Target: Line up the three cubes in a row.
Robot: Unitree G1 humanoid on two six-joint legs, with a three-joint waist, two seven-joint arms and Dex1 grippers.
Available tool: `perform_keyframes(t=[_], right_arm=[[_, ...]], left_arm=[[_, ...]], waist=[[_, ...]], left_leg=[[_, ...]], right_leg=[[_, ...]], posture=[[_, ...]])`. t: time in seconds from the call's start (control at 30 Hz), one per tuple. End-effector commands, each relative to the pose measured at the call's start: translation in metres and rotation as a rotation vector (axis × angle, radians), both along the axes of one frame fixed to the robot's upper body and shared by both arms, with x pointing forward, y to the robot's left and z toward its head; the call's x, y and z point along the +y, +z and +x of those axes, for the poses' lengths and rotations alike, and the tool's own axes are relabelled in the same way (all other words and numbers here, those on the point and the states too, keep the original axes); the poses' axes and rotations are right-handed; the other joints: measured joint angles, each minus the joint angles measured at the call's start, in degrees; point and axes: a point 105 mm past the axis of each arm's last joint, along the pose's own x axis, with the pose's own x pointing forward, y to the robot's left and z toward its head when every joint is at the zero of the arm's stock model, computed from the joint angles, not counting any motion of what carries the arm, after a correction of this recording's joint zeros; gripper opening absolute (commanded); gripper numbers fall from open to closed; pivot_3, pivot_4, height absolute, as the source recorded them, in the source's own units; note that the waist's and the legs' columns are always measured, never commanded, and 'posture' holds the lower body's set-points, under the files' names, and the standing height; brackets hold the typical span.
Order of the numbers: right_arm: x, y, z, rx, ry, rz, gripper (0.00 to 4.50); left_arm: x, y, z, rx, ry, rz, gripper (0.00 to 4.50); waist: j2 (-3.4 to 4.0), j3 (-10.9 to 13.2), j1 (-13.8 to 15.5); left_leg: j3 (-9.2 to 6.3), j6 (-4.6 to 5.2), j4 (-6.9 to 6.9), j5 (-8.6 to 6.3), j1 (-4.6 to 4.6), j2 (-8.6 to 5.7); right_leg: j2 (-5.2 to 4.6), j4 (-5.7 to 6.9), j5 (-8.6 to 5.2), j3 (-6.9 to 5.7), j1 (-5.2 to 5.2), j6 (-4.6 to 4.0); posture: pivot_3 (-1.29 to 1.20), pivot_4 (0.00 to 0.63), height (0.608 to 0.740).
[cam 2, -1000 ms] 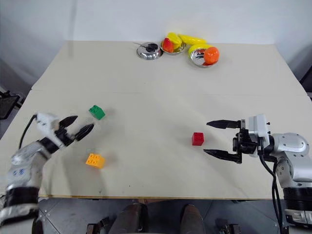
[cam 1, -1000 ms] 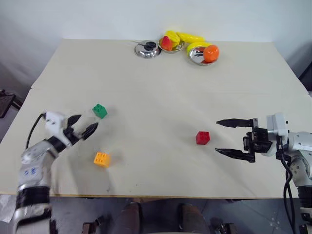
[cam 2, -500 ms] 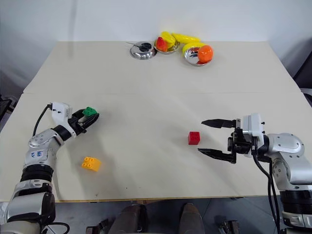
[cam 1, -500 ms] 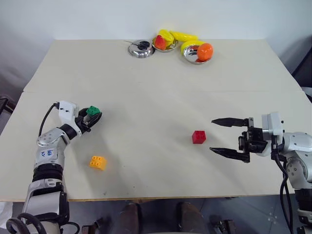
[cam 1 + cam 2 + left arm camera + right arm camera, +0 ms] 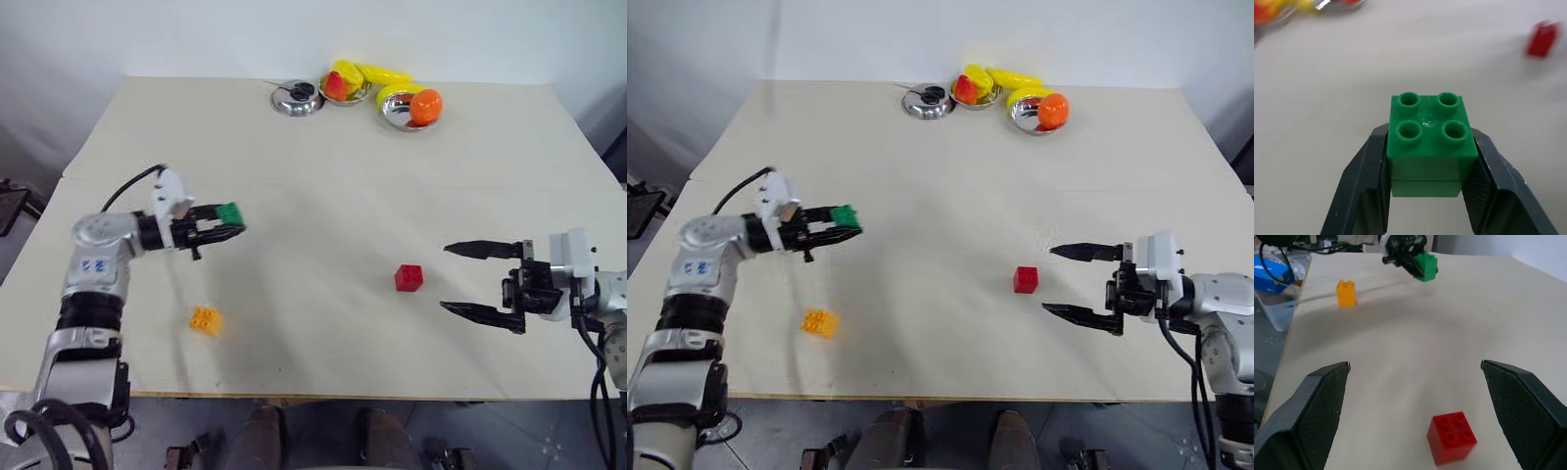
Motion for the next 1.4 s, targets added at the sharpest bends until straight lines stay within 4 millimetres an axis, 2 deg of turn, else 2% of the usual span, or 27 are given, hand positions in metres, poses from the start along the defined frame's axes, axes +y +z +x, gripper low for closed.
perform_keyframes(t=[0.03,0.1,0.27,0.57,0.7,0.97,1.1,1.23,1.3,1.4], right_arm=[[-0.009,0.013,-0.007,-0.039,-0.028,-0.015,4.5],[-0.012,0.012,-0.01,-0.036,-0.04,-0.018,4.5],[-0.013,0.011,-0.015,-0.033,-0.054,-0.02,4.5],[-0.01,0.011,-0.018,-0.035,-0.066,-0.007,4.5],[-0.007,0.01,-0.018,-0.037,-0.068,0.003,4.5],[-0.008,0.009,-0.02,-0.036,-0.072,0.003,4.5],[-0.007,0.009,-0.02,-0.04,-0.075,0.004,4.5],[-0.007,0.009,-0.02,-0.042,-0.077,0.006,4.5],[-0.006,0.009,-0.02,-0.043,-0.078,0.007,4.5],[-0.005,0.009,-0.02,-0.044,-0.079,0.009,4.5]], left_arm=[[-0.06,0.005,-0.016,-0.006,-0.204,0.058,1.52],[-0.077,0.002,-0.019,0.012,-0.233,0.081,1.52],[-0.103,-0.021,-0.019,0.048,-0.239,0.19,1.52],[-0.128,-0.04,-0.017,0.103,-0.202,0.277,1.52],[-0.133,-0.047,-0.022,0.109,-0.234,0.293,1.52],[-0.132,-0.056,-0.03,0.109,-0.295,0.34,1.52],[-0.128,-0.065,-0.027,0.117,-0.281,0.366,1.52],[-0.128,-0.063,-0.022,0.117,-0.252,0.35,1.52],[-0.129,-0.061,-0.019,0.116,-0.236,0.329,2.24],[-0.13,-0.061,-0.018,0.122,-0.224,0.321,3.07]], waist=[[0.0,0.0,0.18],[-0.02,0.01,-0.25],[0.01,0.02,-1.48],[-0.01,0.03,-0.55],[-0.02,0.03,-0.67],[-0.01,0.03,-0.72],[-0.01,0.03,-0.69],[-0.01,0.03,-0.69],[-0.01,0.03,-0.62],[-0.01,0.03,-0.67]], left_leg=[[0.01,0.04,0.06,-0.02,-0.02,0.0],[0.02,0.1,0.18,-0.06,-0.07,0.0],[0.07,0.09,0.02,-0.06,0.04,0.02],[0.03,0.11,0.22,-0.07,-0.08,0.0],[0.03,0.11,0.21,-0.07,-0.07,0.01],[0.02,0.11,0.21,-0.07,-0.07,0.01],[0.03,0.11,0.22,-0.07,-0.07,0.01],[0.02,0.11,0.22,-0.07,-0.07,0.0],[0.02,0.11,0.22,-0.07,-0.07,0.0],[0.02,0.11,0.24,-0.07,-0.07,0.01]], right_leg=[[0.0,-0.01,0.01,0.0,0.01,0.02],[0.0,-0.01,0.03,0.02,0.01,0.05],[0.01,-0.01,0.02,0.05,-0.02,0.05],[0.01,-0.04,0.05,0.07,-0.01,0.08],[0.01,-0.04,0.05,0.07,-0.01,0.09],[0.01,-0.05,0.05,0.07,-0.01,0.08],[0.01,-0.05,0.05,0.07,-0.01,0.08],[0.01,-0.05,0.05,0.07,0.0,0.08],[0.01,-0.04,0.05,0.07,0.0,0.08],[0.01,-0.03,0.05,0.07,0.0,0.08]], posture=[[0.0,0.15,0.74],[0.0,0.15,0.74],[0.0,0.15,0.74],[0.0,0.15,0.74],[0.0,0.15,0.74],[0.0,0.15,0.74],[0.0,0.15,0.74],[0.0,0.15,0.74],[0.0,0.15,0.74],[0.0,0.15,0.74]])
